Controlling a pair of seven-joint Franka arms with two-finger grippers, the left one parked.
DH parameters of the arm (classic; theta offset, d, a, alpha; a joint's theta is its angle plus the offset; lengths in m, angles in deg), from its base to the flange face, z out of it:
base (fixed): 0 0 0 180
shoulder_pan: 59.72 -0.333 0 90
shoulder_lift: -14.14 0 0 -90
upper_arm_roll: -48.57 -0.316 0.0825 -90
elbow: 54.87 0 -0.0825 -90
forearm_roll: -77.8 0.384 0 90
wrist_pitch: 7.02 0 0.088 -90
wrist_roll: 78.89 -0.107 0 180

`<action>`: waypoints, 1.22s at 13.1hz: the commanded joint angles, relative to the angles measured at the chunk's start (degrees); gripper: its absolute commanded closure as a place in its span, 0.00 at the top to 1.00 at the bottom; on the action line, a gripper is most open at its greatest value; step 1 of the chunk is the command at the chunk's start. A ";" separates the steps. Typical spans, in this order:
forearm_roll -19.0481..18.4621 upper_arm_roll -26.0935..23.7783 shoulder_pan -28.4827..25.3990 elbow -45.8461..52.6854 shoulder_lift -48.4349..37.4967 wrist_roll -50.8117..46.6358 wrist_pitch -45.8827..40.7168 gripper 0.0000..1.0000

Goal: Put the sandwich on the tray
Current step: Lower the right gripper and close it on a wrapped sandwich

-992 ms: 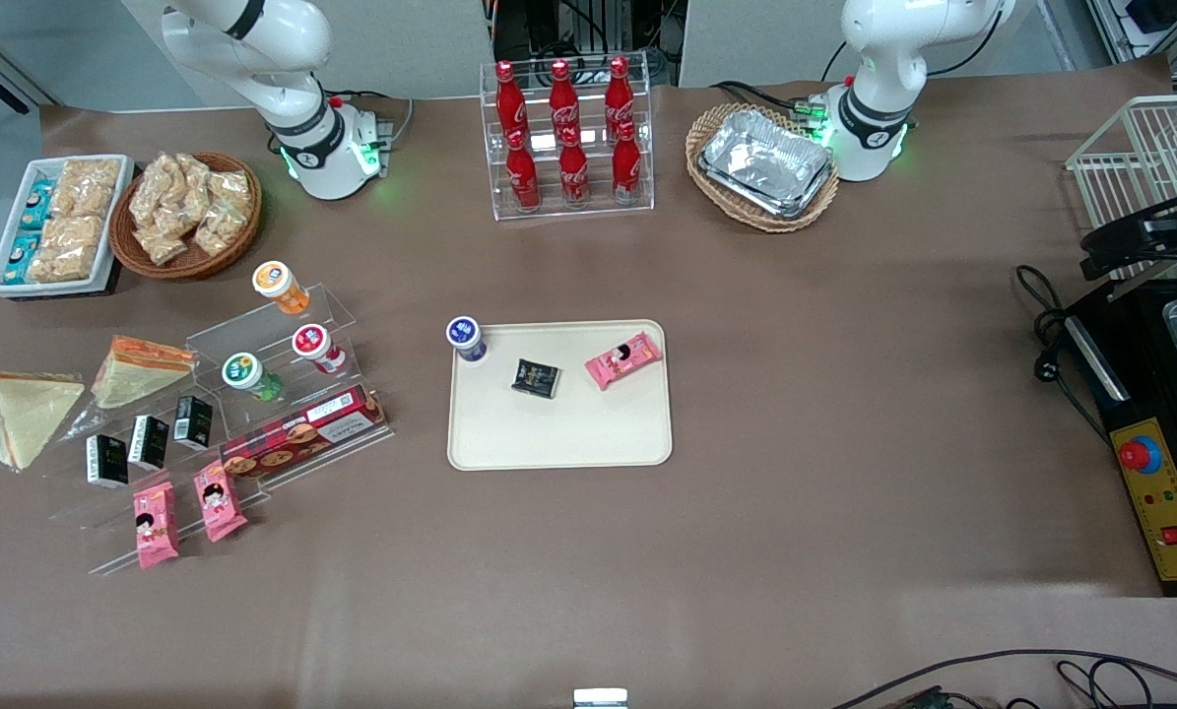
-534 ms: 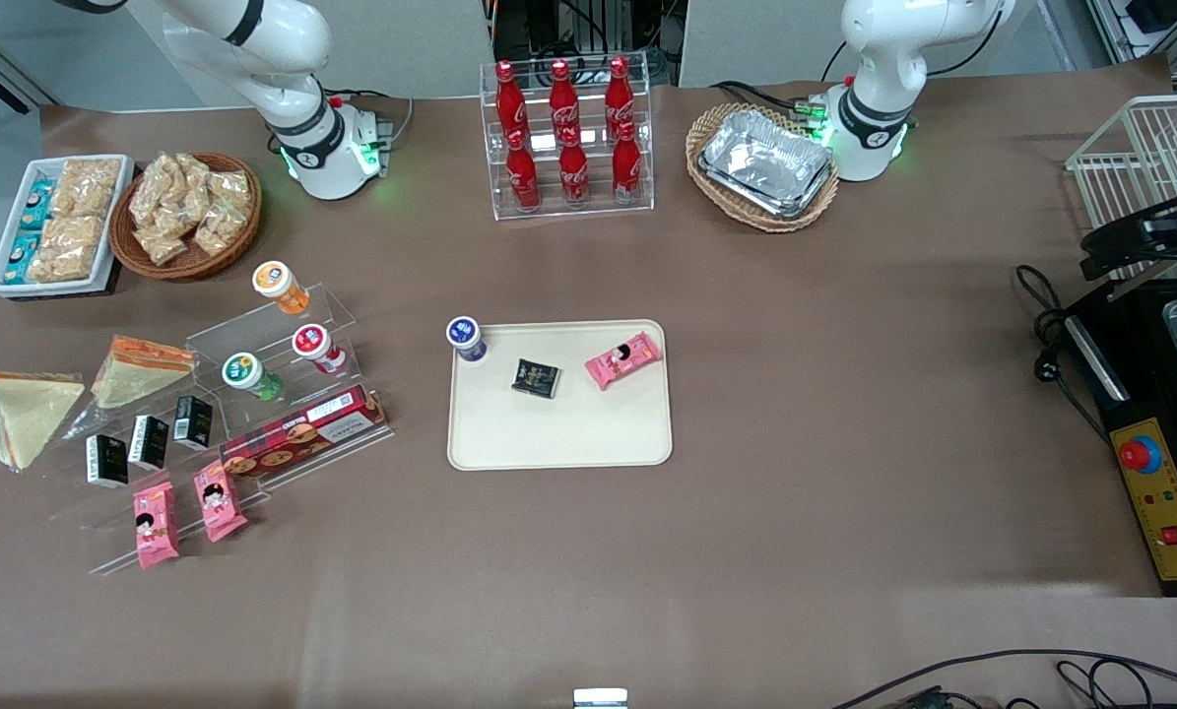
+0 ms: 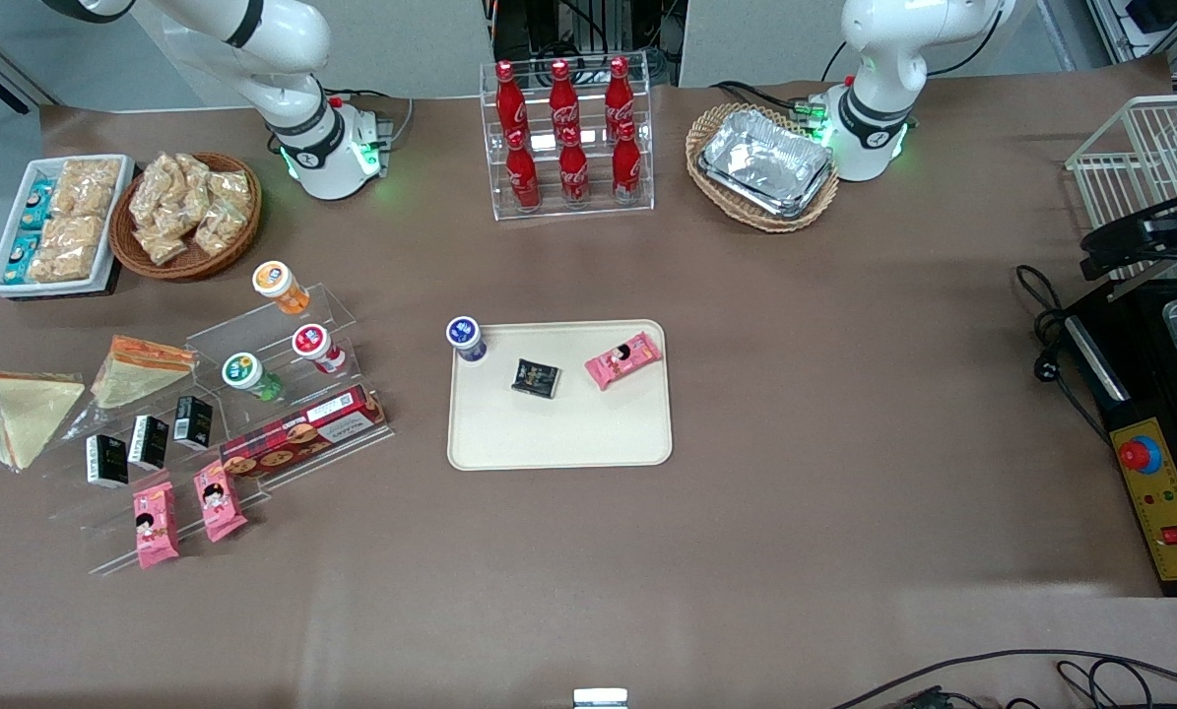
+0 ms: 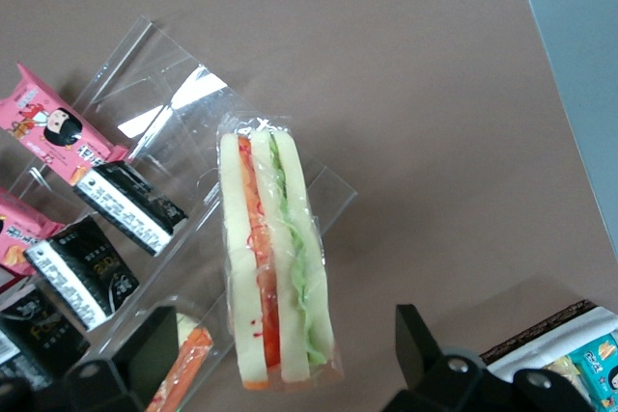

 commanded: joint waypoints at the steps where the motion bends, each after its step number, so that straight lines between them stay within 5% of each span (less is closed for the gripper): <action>1: 1.43 -0.33 0.57 -0.55 0.66 1.05 1.41 1.00; 10: 4.77 -0.68 0.22 -6.45 2.16 3.16 8.62 0.99; 12: 6.69 -0.68 0.31 -6.45 2.68 6.40 8.62 0.78; 14: 8.19 -0.68 0.57 -6.27 2.86 10.18 8.62 0.38; 16: 8.20 -0.68 0.31 -5.48 2.60 10.46 8.10 0.26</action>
